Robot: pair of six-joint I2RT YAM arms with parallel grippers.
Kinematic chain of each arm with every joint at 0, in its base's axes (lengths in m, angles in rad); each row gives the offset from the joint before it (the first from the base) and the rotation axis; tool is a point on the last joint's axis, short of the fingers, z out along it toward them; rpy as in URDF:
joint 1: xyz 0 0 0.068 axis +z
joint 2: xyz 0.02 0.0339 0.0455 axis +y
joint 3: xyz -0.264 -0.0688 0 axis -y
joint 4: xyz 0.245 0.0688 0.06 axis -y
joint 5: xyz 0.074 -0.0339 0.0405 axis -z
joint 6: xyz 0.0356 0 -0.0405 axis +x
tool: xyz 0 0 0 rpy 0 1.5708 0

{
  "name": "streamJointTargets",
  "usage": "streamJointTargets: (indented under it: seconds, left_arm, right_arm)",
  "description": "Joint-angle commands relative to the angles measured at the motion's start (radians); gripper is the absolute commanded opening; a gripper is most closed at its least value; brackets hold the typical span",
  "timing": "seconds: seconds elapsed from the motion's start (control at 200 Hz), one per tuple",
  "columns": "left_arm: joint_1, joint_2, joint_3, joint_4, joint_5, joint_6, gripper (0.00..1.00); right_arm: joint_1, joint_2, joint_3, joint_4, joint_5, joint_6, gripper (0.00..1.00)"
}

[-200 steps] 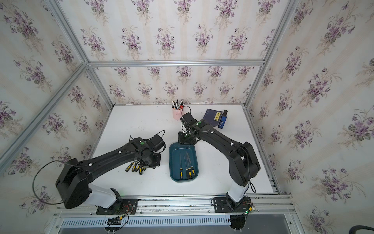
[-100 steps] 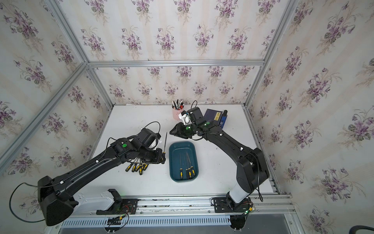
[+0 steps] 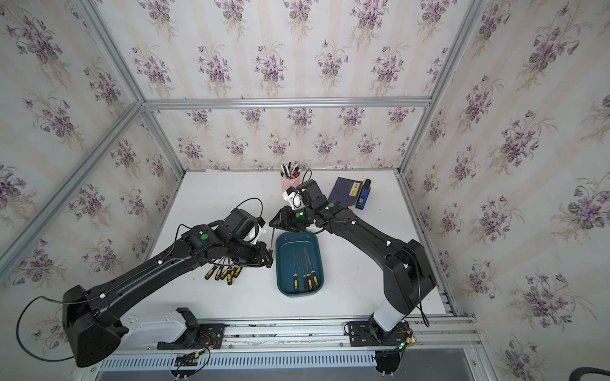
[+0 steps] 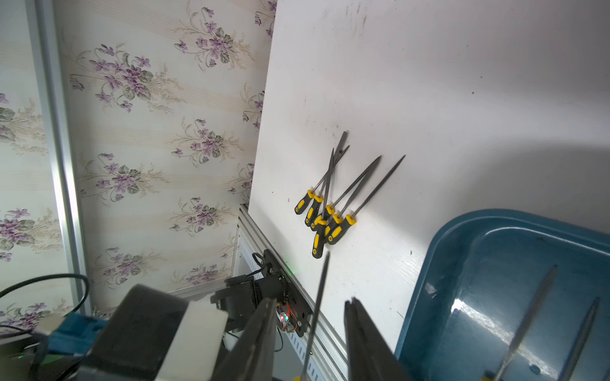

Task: Put the file tool into the storage box
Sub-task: Place the file tool in the storage box.

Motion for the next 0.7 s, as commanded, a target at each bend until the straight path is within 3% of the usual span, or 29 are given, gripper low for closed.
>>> streamJointTargets:
  seconds: [0.0,0.185,0.23,0.32,0.345,0.4,0.45,0.54,0.694]
  left_arm:
    - [-0.001,-0.002,-0.002,0.027,0.015,0.007,0.14]
    - [0.001,-0.007,-0.017,0.039,0.022,0.002,0.15]
    - [0.000,-0.010,-0.024,0.046,0.022,-0.004,0.17]
    - [0.001,-0.013,-0.030,0.063,0.023,-0.026,0.34]
    - [0.004,-0.014,-0.032,0.067,0.025,-0.035,0.42]
    - [0.010,-0.017,-0.028,0.066,0.021,-0.051,0.76]
    - [0.016,-0.024,-0.025,0.058,0.005,-0.065,0.89]
    - [0.032,-0.039,-0.024,0.039,-0.025,-0.079,0.99]
    - [0.052,-0.061,-0.045,0.016,-0.082,-0.097,1.00]
  right_arm:
    - [0.014,0.018,0.020,-0.037,0.036,-0.034,0.35]
    - [0.018,0.035,0.045,-0.080,0.088,-0.042,0.00]
    - [0.018,0.036,0.055,-0.094,0.091,-0.053,0.00]
    - [0.018,0.042,0.078,-0.158,0.108,-0.094,0.00]
    - [0.017,0.044,0.088,-0.186,0.128,-0.113,0.00]
    - [0.016,0.051,0.105,-0.260,0.186,-0.163,0.00]
    - [0.012,0.063,0.113,-0.325,0.236,-0.204,0.00]
    - [0.005,0.078,0.098,-0.394,0.314,-0.258,0.00]
    - [0.008,0.106,0.056,-0.422,0.386,-0.290,0.00]
